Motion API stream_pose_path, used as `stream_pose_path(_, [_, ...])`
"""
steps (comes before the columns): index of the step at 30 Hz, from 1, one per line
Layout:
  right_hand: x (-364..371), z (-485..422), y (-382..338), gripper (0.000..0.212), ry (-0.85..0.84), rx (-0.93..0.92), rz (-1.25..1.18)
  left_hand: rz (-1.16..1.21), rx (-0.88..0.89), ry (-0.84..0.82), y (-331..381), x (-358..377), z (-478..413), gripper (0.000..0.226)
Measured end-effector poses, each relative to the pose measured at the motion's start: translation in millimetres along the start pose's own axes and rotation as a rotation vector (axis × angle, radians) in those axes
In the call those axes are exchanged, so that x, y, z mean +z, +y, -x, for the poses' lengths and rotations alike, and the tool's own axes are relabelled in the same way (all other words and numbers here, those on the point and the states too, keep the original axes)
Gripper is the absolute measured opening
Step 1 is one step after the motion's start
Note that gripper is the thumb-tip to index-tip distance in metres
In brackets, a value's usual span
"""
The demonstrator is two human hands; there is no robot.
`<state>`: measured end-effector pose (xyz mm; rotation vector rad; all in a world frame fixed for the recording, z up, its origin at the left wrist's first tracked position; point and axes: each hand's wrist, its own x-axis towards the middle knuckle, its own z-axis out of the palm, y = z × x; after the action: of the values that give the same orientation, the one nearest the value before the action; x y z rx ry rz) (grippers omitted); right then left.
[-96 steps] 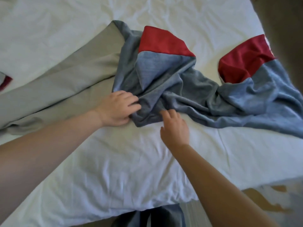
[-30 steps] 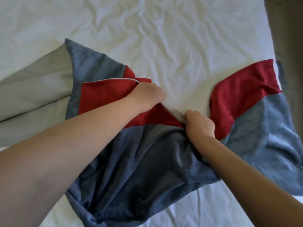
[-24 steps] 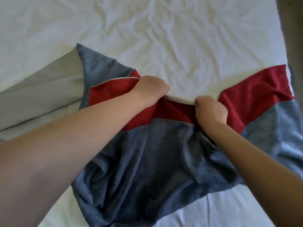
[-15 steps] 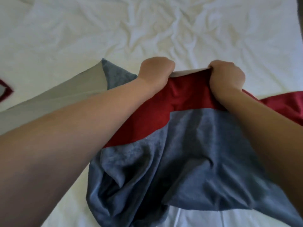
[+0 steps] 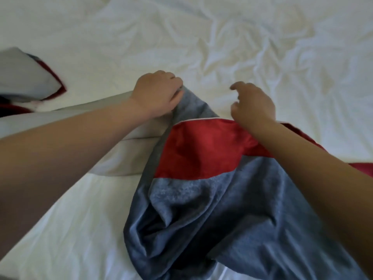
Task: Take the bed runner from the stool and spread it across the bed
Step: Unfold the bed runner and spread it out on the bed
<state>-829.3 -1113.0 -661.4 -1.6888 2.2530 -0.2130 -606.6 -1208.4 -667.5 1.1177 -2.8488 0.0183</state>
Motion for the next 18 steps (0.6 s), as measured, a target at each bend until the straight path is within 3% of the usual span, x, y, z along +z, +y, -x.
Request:
stream_pose_path(4, [14.5,-4.2,-50.1,0.023,-0.167,-0.309,-0.096,-0.029,-0.082,-0.063,-21.1,-8.4,29.9,0.031])
stream_pose_path(7, [27.5,4.8,-73.5,0.022,-0.268,-0.439,-0.055,-0.042,-0.116,-0.131,-29.6,-5.9,51.7,0.029])
stream_pose_path(13, [42.6,18.3,-71.6,0.050,-0.338,-0.426,-0.037,-0.016,-0.123,-0.321,-22.0,17.8,82.9,0.038])
stream_pose_path(18, [52.2,27.1,-71.4,0.043,-0.348,-0.409,0.093,-0.066,-0.130,-0.385,-26.3,33.2,92.6,0.030])
